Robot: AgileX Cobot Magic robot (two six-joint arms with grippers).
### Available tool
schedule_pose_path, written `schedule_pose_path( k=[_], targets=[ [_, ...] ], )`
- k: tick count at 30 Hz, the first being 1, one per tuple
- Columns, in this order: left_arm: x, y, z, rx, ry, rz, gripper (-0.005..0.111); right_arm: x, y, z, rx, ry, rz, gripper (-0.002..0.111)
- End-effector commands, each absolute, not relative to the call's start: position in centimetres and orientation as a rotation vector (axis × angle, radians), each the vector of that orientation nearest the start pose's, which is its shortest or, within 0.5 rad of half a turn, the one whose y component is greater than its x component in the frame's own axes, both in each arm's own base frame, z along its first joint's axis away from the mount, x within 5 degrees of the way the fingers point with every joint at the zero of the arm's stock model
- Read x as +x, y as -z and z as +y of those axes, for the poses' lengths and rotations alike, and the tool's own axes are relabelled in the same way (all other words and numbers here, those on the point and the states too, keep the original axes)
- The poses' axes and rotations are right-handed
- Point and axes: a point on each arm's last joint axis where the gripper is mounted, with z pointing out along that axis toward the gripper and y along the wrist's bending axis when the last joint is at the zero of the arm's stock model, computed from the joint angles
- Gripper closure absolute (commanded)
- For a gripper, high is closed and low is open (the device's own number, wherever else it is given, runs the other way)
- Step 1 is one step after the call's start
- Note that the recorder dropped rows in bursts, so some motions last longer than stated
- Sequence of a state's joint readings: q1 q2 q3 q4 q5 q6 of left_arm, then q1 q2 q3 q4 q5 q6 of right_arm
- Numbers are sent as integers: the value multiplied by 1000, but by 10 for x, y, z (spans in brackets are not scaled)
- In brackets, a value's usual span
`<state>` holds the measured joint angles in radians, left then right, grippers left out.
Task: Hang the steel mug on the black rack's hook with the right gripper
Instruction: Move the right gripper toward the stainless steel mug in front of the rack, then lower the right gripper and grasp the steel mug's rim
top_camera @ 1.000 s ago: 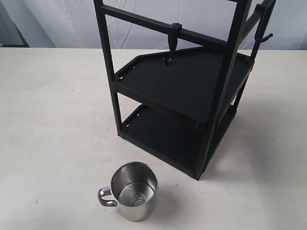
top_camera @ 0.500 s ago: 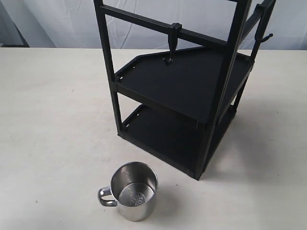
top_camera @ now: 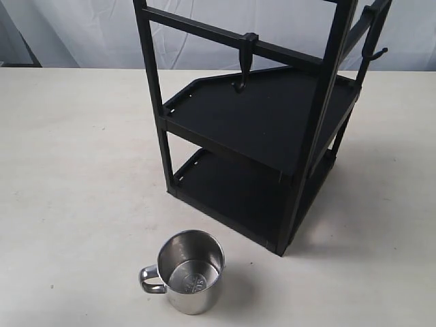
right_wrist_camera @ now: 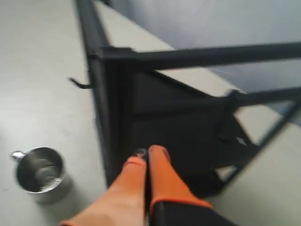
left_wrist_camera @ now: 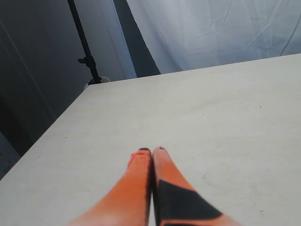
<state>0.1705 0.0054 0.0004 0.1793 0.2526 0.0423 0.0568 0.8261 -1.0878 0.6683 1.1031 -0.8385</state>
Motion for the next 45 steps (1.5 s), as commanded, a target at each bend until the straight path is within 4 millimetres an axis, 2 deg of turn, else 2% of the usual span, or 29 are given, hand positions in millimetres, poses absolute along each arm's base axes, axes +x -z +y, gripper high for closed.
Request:
schedule_pose_path(
  k=[1, 7, 12, 15, 20, 22, 25, 28, 34, 41, 45],
  targets=[
    [54, -192, 13, 0, -312, 1722, 105, 124, -420, 81, -1069, -568, 1854, 109],
    [54, -192, 13, 0, -312, 1722, 105, 109, -419, 108, -1273, -653, 1739, 109],
    [54, -192, 13, 0, -312, 1722, 105, 120, -400, 143, -1461, -717, 1741, 109],
    [54, -192, 13, 0, -312, 1722, 105, 132, -373, 179, -1624, -686, 1759, 109],
    [54, -192, 13, -2, -309, 1722, 105, 131, -321, 234, -1931, -626, 1766, 108],
    [54, -192, 13, -2, -309, 1722, 105, 127, -303, 248, -2039, -607, 1771, 99],
    [54, -192, 13, -2, -309, 1722, 105, 121, -288, 259, -2115, -580, 1799, 75],
    [54, -192, 13, -2, -309, 1722, 105, 119, -284, 262, -2162, -509, 1767, 63],
    [54, -192, 13, -3, -308, 1722, 105, 124, -276, 268, -2138, -314, 1753, 62],
    [54, -192, 13, -11, -295, 1721, 105, 120, -242, 287, -2251, -265, 1777, 62],
    [54, -192, 12, -14, -292, 1721, 105, 119, -230, 294, -2282, -229, 1779, 62]
  ],
)
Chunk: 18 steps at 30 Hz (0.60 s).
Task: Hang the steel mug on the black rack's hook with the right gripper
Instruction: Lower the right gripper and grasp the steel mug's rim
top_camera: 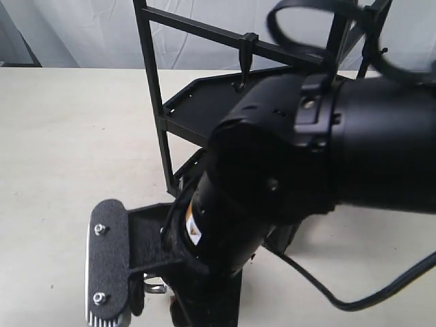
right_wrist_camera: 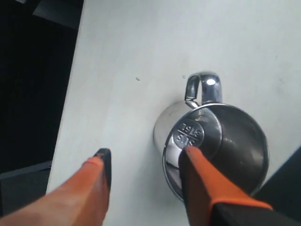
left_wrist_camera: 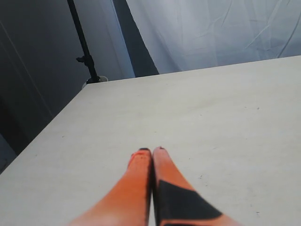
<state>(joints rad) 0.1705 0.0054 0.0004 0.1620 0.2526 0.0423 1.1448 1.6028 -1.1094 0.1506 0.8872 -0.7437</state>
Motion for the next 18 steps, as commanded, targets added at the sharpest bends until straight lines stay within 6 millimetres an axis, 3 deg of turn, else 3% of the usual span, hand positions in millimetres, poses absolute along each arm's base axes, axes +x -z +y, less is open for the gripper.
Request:
schedule_pose_path(
  k=[1, 18],
  targets=[
    [54, -192, 12, -14, -292, 1721, 105, 120, -228, 295, -2275, -224, 1791, 62],
    [54, -192, 12, -29, -271, 1721, 105, 128, -191, 307, -2260, -168, 1908, 62]
  ],
)
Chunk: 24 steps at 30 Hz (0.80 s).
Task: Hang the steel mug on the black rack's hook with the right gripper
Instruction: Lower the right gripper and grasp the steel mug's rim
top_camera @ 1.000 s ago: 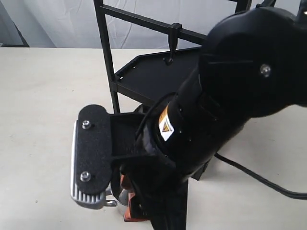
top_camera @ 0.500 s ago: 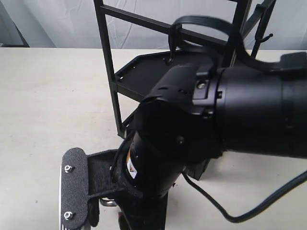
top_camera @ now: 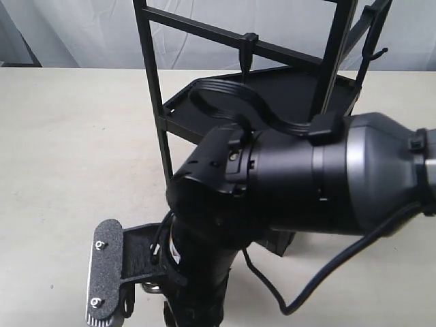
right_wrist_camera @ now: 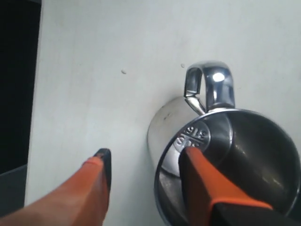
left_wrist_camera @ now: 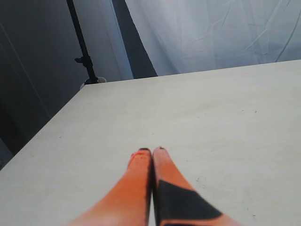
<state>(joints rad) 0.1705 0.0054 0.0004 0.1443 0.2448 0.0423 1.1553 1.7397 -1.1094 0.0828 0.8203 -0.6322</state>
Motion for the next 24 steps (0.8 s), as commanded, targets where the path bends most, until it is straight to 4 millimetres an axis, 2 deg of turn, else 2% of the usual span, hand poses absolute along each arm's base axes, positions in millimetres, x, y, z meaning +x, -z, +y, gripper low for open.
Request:
schedule_pose_path(
  k=[1, 10, 12, 16, 20, 24],
  targets=[
    [54, -192, 12, -30, -270, 1721, 105, 129, -190, 307, -2262, -167, 1913, 62],
    [54, -192, 12, -31, -268, 1721, 105, 130, -179, 310, -2230, -167, 1988, 63],
    [54, -193, 12, -31, -268, 1718, 105, 130, -177, 311, -2216, -172, 2011, 66],
    [54, -193, 12, -32, -266, 1718, 105, 129, -175, 311, -2210, -184, 2025, 83],
    [54, -193, 12, -32, -266, 1718, 105, 129, -175, 312, -2172, -194, 2069, 107],
    [54, -193, 12, -34, -264, 1718, 105, 127, -176, 313, -2097, -241, 2157, 109]
  ],
)
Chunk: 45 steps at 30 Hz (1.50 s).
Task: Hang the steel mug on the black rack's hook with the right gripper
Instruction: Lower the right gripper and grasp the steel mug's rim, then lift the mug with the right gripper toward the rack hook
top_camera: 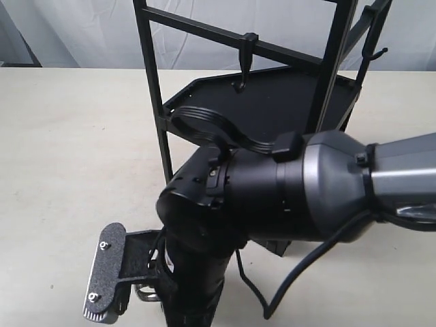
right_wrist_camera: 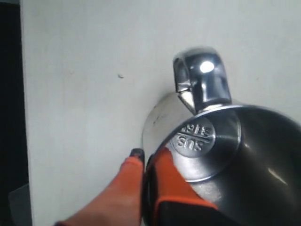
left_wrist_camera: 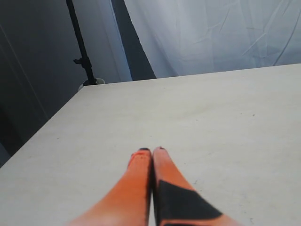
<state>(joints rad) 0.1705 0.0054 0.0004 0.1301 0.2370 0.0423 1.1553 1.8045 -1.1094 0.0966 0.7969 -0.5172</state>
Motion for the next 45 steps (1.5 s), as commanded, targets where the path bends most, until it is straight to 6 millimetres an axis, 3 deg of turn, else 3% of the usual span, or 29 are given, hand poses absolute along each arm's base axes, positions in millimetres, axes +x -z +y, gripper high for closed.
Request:
schedule_pose_path(
  k=[1, 6, 7, 14, 19, 24, 36, 40, 45],
  targets=[
    [54, -193, 12, -34, -264, 1718, 105, 125, -178, 313, -2076, -278, 2176, 109],
    [54, -193, 12, -34, -264, 1718, 105, 118, -198, 316, -1933, -466, 2227, 109],
    [54, -193, 12, -34, -264, 1718, 105, 116, -209, 317, -1855, -527, 2234, 109],
    [54, -192, 12, -44, -251, 1718, 105, 114, -246, 309, -1600, -632, 2281, 109],
    [54, -192, 11, -47, -246, 1717, 105, 109, -290, 295, -1242, -808, 2340, 109],
    [54, -192, 11, -50, -243, 1717, 105, 105, -322, 285, -856, -1030, 2413, 109],
    [54, -192, 11, -59, -229, 1717, 105, 113, -337, 267, -502, -975, 2465, 109],
    [54, -192, 11, -59, -229, 1717, 105, 112, -351, 255, -422, -996, 2422, 109],
    [54, -192, 11, -59, -229, 1717, 105, 104, -384, 222, -417, -1001, 2276, 109]
  ],
)
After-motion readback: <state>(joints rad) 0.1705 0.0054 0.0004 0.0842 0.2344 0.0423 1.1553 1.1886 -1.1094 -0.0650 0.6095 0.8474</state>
